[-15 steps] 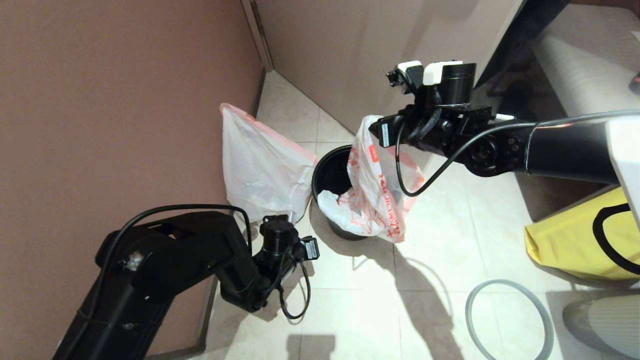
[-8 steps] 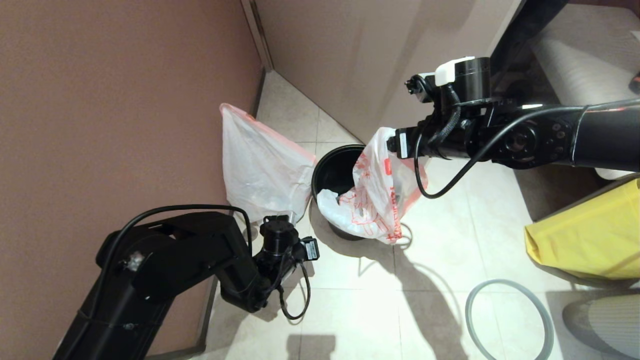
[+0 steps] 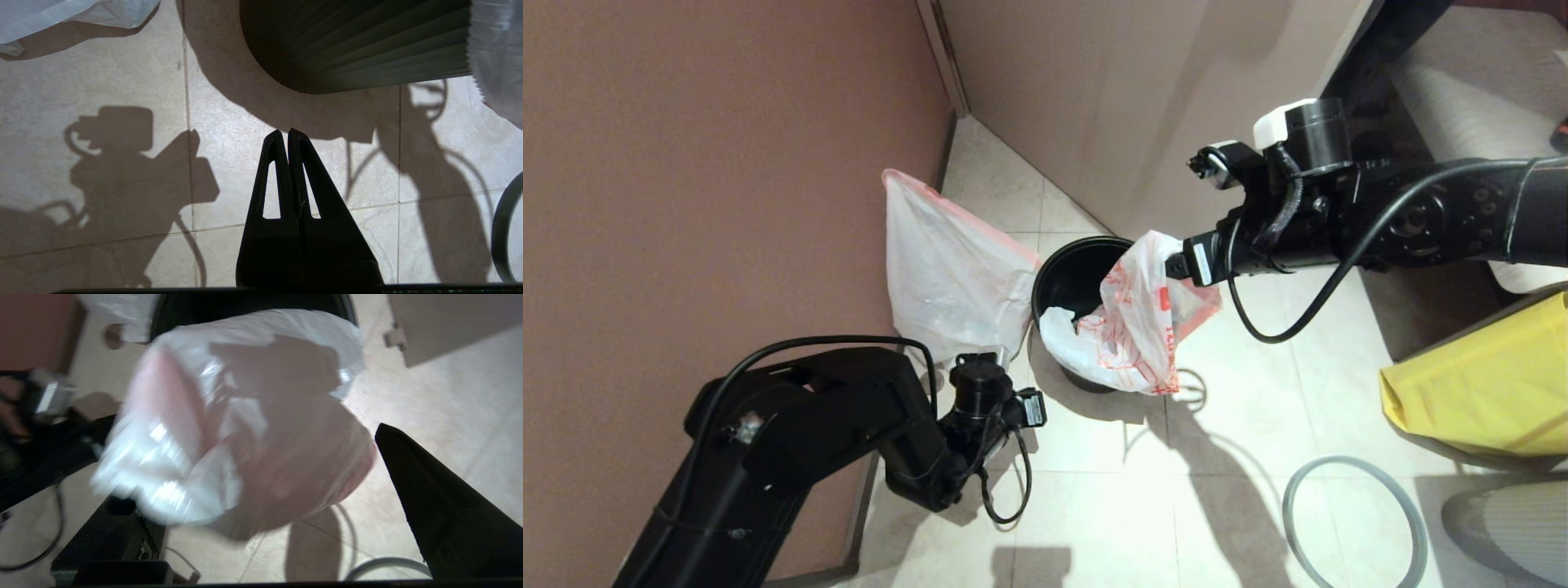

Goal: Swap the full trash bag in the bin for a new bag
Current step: Put the new garbage bag on the trash can

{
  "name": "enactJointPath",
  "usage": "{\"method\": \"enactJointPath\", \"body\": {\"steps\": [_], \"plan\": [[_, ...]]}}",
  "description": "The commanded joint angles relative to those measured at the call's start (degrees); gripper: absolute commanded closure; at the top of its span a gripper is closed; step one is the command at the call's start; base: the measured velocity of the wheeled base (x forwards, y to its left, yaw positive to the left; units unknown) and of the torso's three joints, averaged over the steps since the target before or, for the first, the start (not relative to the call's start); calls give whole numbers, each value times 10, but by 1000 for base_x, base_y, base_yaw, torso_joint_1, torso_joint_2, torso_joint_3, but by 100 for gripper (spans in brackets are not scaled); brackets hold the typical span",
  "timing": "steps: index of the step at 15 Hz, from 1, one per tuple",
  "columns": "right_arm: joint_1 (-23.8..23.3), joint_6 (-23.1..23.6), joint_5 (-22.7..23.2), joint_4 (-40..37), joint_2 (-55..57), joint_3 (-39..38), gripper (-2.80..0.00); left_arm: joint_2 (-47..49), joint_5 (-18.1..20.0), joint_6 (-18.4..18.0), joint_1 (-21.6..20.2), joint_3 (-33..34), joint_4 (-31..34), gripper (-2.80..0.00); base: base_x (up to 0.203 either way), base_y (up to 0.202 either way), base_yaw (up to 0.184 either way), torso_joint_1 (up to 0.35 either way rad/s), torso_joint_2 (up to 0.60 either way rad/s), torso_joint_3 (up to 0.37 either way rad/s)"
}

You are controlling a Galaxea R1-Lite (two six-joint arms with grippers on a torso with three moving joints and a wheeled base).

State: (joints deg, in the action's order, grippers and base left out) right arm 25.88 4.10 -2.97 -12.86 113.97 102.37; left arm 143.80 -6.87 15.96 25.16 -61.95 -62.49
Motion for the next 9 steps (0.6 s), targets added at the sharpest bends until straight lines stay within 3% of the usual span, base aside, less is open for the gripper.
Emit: {"method": "enactJointPath", "body": {"steps": [1,5,9], "plan": [[-9,1,59,0,-37,-17,-280,1,-1,1,0,0,-4,0,0,0,0,0,0,0],[-39,16,111,-1,-56,-51,-280,0,-1,1,0,0,-4,0,0,0,0,0,0,0],[-47,13,117,-1,-88,-104,-280,0,-1,1,0,-1,-4,0,0,0,0,0,0,0]]}}
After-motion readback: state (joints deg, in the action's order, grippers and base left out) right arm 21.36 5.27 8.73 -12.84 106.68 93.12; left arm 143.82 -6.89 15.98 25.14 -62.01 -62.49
